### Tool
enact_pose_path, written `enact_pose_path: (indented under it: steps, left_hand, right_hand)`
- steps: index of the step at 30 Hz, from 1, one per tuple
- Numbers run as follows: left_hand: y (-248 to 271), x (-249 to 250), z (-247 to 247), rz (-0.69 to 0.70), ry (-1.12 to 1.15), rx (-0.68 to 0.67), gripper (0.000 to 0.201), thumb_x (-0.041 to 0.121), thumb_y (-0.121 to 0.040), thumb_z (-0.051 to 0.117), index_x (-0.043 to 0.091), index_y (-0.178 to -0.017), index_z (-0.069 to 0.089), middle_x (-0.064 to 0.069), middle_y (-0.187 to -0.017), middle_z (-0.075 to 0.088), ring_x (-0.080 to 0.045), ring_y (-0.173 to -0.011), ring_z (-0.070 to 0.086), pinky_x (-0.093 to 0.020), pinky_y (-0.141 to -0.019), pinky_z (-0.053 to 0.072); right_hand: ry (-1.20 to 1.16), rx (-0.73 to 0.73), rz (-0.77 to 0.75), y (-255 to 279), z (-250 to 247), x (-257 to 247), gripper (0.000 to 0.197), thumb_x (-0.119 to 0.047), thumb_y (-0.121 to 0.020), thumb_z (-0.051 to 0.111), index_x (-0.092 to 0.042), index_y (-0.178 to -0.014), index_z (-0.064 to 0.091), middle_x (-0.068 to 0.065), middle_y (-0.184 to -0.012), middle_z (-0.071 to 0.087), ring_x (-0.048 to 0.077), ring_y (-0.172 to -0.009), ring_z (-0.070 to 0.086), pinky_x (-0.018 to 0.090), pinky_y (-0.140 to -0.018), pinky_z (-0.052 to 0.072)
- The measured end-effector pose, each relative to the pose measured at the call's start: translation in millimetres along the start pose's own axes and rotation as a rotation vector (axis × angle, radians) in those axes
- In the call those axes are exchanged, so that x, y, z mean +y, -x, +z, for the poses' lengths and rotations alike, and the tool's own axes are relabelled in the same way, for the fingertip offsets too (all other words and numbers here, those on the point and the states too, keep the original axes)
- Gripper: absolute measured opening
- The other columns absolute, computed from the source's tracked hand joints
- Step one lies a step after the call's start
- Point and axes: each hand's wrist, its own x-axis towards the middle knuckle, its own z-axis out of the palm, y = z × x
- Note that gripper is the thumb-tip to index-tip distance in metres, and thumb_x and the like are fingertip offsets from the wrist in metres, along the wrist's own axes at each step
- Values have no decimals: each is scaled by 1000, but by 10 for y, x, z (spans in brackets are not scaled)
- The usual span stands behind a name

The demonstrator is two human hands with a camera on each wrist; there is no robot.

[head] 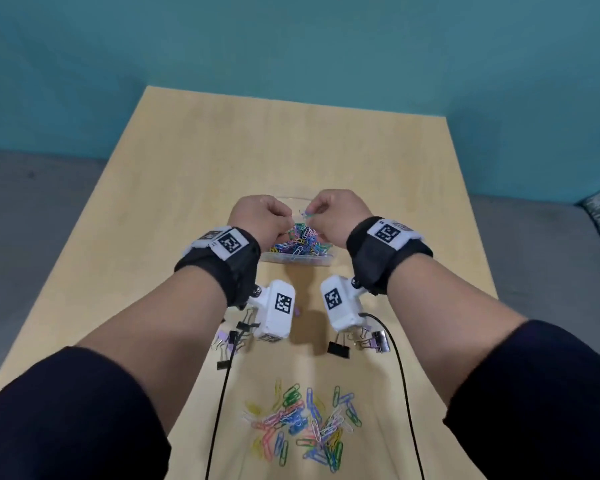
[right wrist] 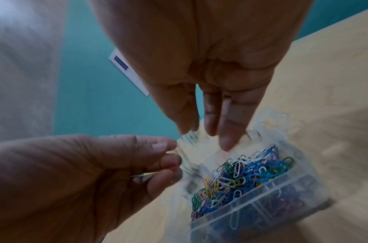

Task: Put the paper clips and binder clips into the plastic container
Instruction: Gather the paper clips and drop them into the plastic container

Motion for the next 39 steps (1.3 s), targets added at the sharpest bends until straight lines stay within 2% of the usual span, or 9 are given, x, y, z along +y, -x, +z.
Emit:
enact_pose_path:
  steps: [4,9,13,17,20,23,27,31,39]
  left_hand:
    - [121,-140,-145,85,-171,45,36,12,-73,66,14,-108,69,-4,-96,68,-25,-86,67,-44,-84,55]
    - [1103,-656,-346,300,-592,-95,30,16,-87,59,21,-117,65,2,-111,65,-17,-96,62,-29,-90,46]
    - [1782,-1322,-203,391,-887,-423,47,35,-92,44,21,-137,45,3,-144,42,-19,-131,38,-32,-109,31]
    - [1916,-1671,66,524,-1165,-474,54,45,-89,37,14,-132,44,-9,-145,41,-32,-135,36,-44,-104,40]
    - [2059,-1735,28,599,-1182,-460,49,40,-85,52,12,-126,51,-9,-138,49,-31,-130,43,-42,-102,43]
    - [2271,-1778,-215,579,-1076,-325,57,28,-71,76,15,-122,55,-7,-129,57,-29,-120,52,-41,-97,48]
    - [2474,-1947,-442,291,-930,-154,82,39,-73,75,19,-142,35,-6,-147,33,-24,-128,26,-37,-107,33]
    - [2453,-1996,-219,334,-916,-198,90,35,-70,77,22,-146,29,-6,-151,28,-23,-128,21,-36,-108,29]
    - [2220,-1782,237,363,-847,-158,54,12,-83,61,20,-135,47,-6,-135,40,-25,-121,32,-30,-101,36]
  right_hand:
    - [127,41,-27,206,-88,143,21,-15,-82,61,-15,-102,66,8,-97,67,30,-88,66,47,-82,55]
    - [317,-58,-89,1380,1,621,23,-18,-86,54,-16,-106,65,2,-102,66,20,-89,61,31,-81,46]
    - [547,-275,-41,2217,413,1200,40,-29,-91,39,-15,-128,47,3,-129,48,24,-120,43,35,-100,38]
    - [716,-251,-163,2506,882,1470,63,-31,-88,41,-11,-145,25,9,-154,23,32,-144,15,42,-115,23]
    - [784,-260,-261,2646,1047,1461,63,-31,-87,50,-8,-143,31,13,-152,30,34,-143,21,46,-112,29]
    - [688,-217,-299,2817,949,1440,59,-26,-89,51,-16,-143,30,4,-151,29,26,-143,20,33,-116,21]
    - [581,-72,-41,3003,789,1550,78,-35,-85,58,-28,-148,12,-3,-148,20,22,-127,25,26,-107,28]
    - [561,-94,2,2932,960,1471,86,-37,-84,61,-34,-148,4,-3,-145,18,22,-118,23,27,-102,30]
    - [501,-43,-74,2479,1253,1163,47,-9,-87,47,-24,-131,42,4,-133,32,24,-110,30,29,-92,37]
